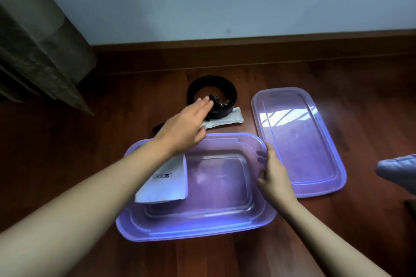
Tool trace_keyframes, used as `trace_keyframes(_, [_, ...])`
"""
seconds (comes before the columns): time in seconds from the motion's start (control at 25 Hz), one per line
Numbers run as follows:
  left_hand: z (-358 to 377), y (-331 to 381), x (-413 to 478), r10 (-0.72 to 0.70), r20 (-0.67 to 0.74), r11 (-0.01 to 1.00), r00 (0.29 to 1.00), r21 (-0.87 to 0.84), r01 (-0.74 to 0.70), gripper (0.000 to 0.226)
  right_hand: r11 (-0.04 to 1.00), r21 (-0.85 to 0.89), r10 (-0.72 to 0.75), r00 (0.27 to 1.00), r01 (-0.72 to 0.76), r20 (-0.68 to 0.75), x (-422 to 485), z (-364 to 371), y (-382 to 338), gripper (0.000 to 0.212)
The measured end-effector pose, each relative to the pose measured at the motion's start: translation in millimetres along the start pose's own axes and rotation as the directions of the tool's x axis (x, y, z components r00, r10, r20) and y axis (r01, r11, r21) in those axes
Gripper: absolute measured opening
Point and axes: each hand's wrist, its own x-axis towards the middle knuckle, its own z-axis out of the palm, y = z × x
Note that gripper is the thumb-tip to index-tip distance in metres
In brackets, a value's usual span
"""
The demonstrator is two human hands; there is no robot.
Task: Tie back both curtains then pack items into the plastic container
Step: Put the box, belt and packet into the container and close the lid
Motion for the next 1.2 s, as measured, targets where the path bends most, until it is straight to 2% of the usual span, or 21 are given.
trace_keyframes(0.04, [2.6,-2.4,18.7,-0.048,0.115,0.998,0.992,-0.041,0.053,0.072,1.0,0.006,0.004,1.0,-0.004,0.006,-0.5,-0.3,-0.7,0.072])
trace_keyframes(0.12, [12.5,-6.8,51.3,-0.108,0.274,0.994,0.956,0.027,0.104,0.087,1.0,0.009,0.018,1.0,-0.018,0.015,-0.3,-2.1,0.0,0.073])
trace_keyframes(0.28, [29.3,-11.2,86.8,-0.131,0.441,0.968,0.888,0.249,0.019,0.096,0.999,-0.022,0.029,0.999,-0.028,0.026,0.0,-5.8,0.3,0.075])
trace_keyframes(0.4, [35.9,-11.4,96.8,-0.143,0.433,0.895,0.89,0.441,-0.07,0.084,0.998,-0.045,0.034,0.999,-0.033,0.031,0.3,-5.9,1.1,0.076])
trace_keyframes(0.52, [39.0,-7.0,98.4,-0.101,0.379,0.81,0.92,0.568,-0.145,0.052,0.999,-0.039,0.035,0.999,-0.034,0.035,-0.4,-5.7,2.1,0.076])
trace_keyframes(0.6, [38.4,-8.1,93.9,-0.112,0.39,0.82,0.914,0.556,-0.137,0.04,0.999,-0.035,0.036,0.999,-0.034,0.036,0.0,-5.7,3.1,0.076])
trace_keyframes(0.68, [35.8,-8.3,86.2,-0.138,0.397,0.854,0.907,0.511,-0.093,0.039,0.999,-0.027,0.03,0.999,-0.029,0.04,-0.4,-5.8,3.7,0.077])
trace_keyframes(0.8, [27.3,-1.8,74.0,-0.125,0.31,0.892,0.942,0.45,-0.03,0.041,1.0,-0.024,0.014,0.998,-0.012,0.055,0.2,-5.1,4.2,0.077])
trace_keyframes(0.88, [20.9,2.8,65.2,-0.062,0.182,0.948,0.981,0.317,0.001,0.042,1.0,-0.003,0.008,0.999,-0.008,0.054,3.7,-3.9,7.2,0.077])
trace_keyframes(0.96, [14.3,9.3,51.0,0.096,0.029,0.982,0.995,0.162,-0.1,0.042,0.998,0.06,0.001,0.999,-0.003,0.033,5.9,-4.1,8.4,0.065])
trace_keyframes(1.08, [9.2,32.9,9.3,0.3,-0.192,0.954,0.934,0.065,-0.293,0.034,0.946,0.323,0.001,0.999,-0.012,0.032,2.0,-5.5,5.4,0.039])
trace_keyframes(1.2, [15.1,55.3,-46.5,0.403,-0.216,0.912,0.889,0.008,-0.411,0.026,0.846,0.531,0.026,0.999,-0.043,0.04,2.5,-5.6,7.5,0.031])
